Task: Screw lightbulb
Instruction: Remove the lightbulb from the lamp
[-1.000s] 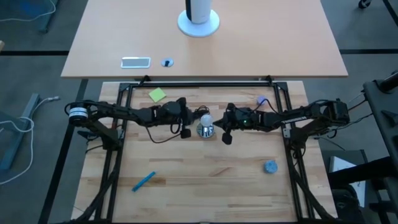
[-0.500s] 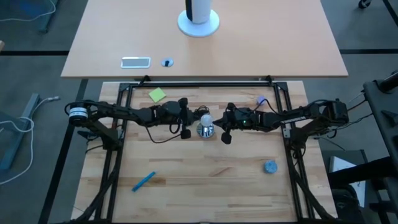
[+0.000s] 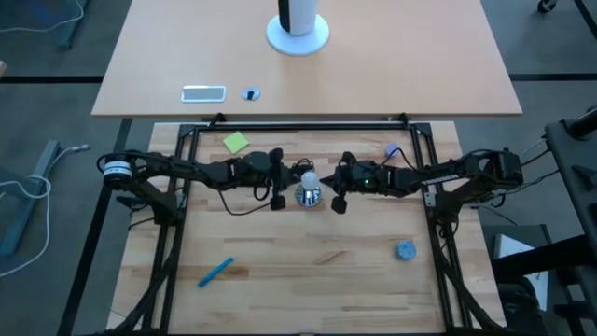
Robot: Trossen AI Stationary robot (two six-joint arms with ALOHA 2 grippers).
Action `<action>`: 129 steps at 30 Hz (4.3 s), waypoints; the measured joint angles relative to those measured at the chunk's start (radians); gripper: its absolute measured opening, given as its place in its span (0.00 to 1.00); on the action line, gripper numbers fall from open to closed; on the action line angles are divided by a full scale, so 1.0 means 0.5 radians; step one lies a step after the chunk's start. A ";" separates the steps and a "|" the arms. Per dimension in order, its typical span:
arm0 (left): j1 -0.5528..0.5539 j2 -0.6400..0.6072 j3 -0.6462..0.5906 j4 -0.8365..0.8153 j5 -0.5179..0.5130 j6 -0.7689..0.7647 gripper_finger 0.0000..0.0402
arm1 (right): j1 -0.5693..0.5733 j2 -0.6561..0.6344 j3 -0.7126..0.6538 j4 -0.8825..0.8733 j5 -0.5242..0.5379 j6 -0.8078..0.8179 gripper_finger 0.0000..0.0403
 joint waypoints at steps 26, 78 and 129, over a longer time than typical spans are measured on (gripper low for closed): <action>0.012 0.075 -0.001 0.033 -0.096 0.040 0.00 | 0.002 0.053 0.000 0.070 -0.129 -0.047 0.00; 0.001 0.007 0.000 -0.032 0.058 0.037 0.00 | 0.028 0.040 0.000 0.036 0.092 -0.002 0.00; -0.023 0.119 0.000 0.067 -0.217 0.062 0.00 | 0.023 0.046 0.001 0.023 -0.107 0.064 0.00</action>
